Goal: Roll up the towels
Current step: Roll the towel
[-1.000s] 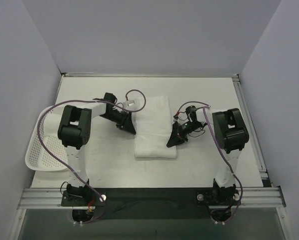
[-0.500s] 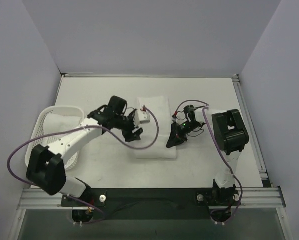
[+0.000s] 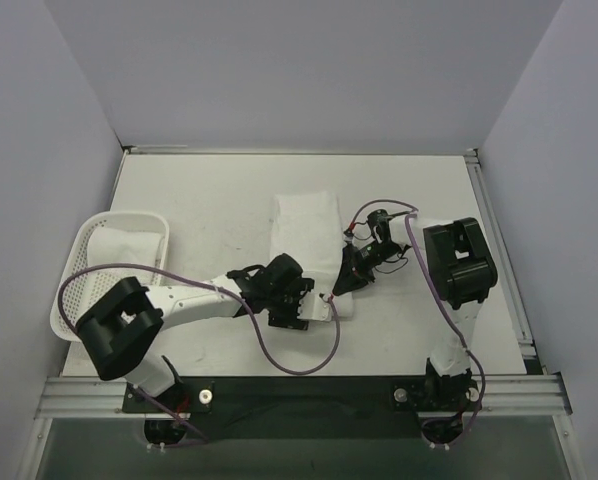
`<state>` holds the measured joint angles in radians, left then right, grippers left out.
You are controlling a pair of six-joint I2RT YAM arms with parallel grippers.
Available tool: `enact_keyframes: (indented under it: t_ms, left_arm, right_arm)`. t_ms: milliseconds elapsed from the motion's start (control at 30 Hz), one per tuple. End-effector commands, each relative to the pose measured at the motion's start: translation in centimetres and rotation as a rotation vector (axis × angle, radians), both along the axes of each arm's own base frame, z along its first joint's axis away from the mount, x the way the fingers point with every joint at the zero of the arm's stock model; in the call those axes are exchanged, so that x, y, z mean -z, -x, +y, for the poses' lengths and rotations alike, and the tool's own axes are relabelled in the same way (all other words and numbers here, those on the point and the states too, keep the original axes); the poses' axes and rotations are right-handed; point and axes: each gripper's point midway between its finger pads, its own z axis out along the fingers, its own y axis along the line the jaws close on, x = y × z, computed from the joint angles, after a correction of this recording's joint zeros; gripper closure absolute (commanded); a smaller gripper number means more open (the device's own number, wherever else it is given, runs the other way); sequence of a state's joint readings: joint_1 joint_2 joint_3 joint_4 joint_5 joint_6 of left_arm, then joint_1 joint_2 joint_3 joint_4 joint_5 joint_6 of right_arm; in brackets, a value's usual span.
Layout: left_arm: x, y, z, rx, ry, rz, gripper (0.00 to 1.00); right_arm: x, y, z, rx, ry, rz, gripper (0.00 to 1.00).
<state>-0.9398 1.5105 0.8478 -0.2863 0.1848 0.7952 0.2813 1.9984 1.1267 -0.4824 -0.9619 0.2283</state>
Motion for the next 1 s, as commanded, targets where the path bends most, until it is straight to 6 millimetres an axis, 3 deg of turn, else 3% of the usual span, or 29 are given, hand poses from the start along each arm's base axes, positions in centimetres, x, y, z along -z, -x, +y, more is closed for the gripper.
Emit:
enact_keyframes:
  t_ms: [0,33,100,133,167,233,267,300,333,367,433,567,633,667,700,833,967]
  left_arm:
    - [1.7,-1.6,-0.5,-0.030,-0.011,-0.049,0.26]
    - [2.3,-1.6,-0.3,-0.043,-0.024,-0.035,0.29]
    - [3.5,-1.2,0.4,-0.057,-0.055,0.012,0.44]
    - [3.6,-0.9,0.5,-0.062,-0.056,0.046,0.53]
    - [3.4,-0.2,0.3,-0.045,-0.031,0.115,0.68]
    - [3.7,1.3,1.5,-0.032,-0.038,0.276,0.79]
    - [2.8,1.2,1.2,-0.029,-0.026,0.311,0.83]
    - [3.1,2.2,2.4,-0.035,-0.067,0.390,0.93]
    - [3.2,2.4,2.7,-0.021,-0.056,0.466,0.97]
    - [2.6,2.0,2.4,-0.020,-0.045,0.497,0.99]
    - [2.6,2.8,3.4,-0.040,-0.086,0.622,1.00]
    - [2.6,2.7,3.5,-0.093,-0.084,0.853,1.00]
    - [2.7,2.4,3.2,-0.122,-0.092,0.944,1.00]
    - [2.7,2.0,3.2,-0.143,-0.094,0.973,1.00]
    - [2.6,2.3,3.4,-0.159,-0.110,1.019,1.00]
    - [3.7,0.8,3.0,-0.215,-0.125,1.122,1.00]
    - [4.5,0.2,3.1,-0.256,-0.168,1.208,1.00]
  right_arm:
    - [2.8,0.4,-1.8,-0.025,0.131,0.004,0.90]
    - [2.7,0.4,-1.8,-0.023,0.126,0.004,0.90]
    - [2.4,0.4,-1.6,-0.024,0.111,0.002,0.90]
    - [2.3,0.4,-1.6,-0.025,0.105,-0.004,0.90]
    - [1.7,0.3,-1.7,-0.019,0.097,-0.020,0.89]
    - [1.0,0.0,-2.0,-0.025,0.086,-0.061,0.87]
    - [-0.1,-0.5,-2.4,-0.018,0.070,-0.106,0.85]
    - [-0.6,-0.4,-2.6,-0.027,0.059,-0.139,0.79]
    - [-1.0,-0.6,-3.1,-0.061,0.064,-0.211,0.75]
    - [-2.8,-1.2,-3.6,-0.081,0.068,-0.319,0.70]
    - [-4.3,-1.5,-4.5,-0.129,0.088,-0.449,0.59]
    - [-8.7,-1.4,-7.2,-0.307,0.166,-0.823,0.57]
    - [-8.8,-0.3,-8.0,-0.382,0.197,-0.932,0.49]
    - [-10.3,0.0,-8.2,-0.430,0.203,-1.053,0.46]
    - [-10.4,0.3,-8.5,-0.455,0.224,-1.092,0.37]
    - [-10.1,3.4,-6.4,-0.684,0.242,-1.279,0.33]
    - [-9.6,4.1,-3.6,-0.832,0.271,-1.502,0.34]
